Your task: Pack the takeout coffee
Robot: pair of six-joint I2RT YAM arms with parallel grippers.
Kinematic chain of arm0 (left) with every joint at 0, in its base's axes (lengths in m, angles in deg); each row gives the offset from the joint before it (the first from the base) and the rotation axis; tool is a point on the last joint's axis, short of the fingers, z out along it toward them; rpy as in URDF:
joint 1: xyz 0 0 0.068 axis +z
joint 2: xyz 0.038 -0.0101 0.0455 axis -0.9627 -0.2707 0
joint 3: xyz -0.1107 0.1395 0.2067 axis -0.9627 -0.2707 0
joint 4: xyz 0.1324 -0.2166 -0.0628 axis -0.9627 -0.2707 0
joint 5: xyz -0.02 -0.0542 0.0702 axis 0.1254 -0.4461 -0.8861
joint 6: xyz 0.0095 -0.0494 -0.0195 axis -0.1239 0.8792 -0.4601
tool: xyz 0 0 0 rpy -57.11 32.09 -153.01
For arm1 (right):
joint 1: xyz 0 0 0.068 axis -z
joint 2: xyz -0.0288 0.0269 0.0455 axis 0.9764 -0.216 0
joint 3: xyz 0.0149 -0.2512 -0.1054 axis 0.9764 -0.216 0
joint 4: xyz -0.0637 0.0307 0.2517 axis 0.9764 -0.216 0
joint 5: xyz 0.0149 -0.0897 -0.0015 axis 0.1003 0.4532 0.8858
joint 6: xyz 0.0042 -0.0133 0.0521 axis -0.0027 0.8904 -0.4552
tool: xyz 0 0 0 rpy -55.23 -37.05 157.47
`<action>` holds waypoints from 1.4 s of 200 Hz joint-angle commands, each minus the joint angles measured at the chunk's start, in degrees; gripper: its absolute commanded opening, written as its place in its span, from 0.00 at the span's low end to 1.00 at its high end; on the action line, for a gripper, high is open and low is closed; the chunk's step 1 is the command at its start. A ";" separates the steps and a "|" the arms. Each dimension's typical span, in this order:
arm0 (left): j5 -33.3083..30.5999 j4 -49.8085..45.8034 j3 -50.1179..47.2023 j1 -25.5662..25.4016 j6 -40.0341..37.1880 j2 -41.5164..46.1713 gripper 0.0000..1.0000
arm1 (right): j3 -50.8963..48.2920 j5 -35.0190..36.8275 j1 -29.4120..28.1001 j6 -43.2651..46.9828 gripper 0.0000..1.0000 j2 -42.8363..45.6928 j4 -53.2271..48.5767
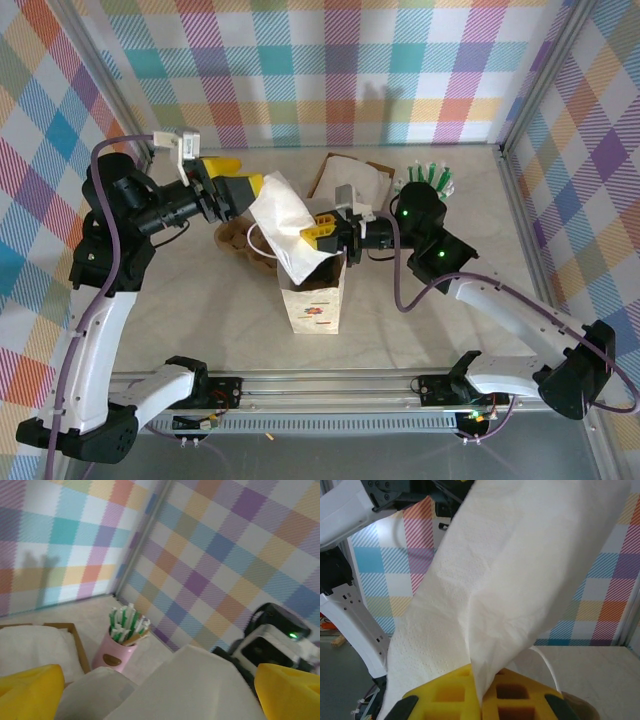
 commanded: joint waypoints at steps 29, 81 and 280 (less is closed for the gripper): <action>20.09 14.86 -4.61 0.91 14.25 -0.77 0.94 | -1.34 -2.25 -0.20 5.27 0.00 2.05 -0.80; 20.82 5.28 -5.19 0.87 7.50 0.16 0.91 | 0.80 -5.29 -0.11 6.79 0.00 1.44 -2.89; 7.65 -31.75 17.44 -3.64 -29.26 -6.50 0.00 | 15.03 -1.45 0.42 12.15 0.75 -2.75 -28.98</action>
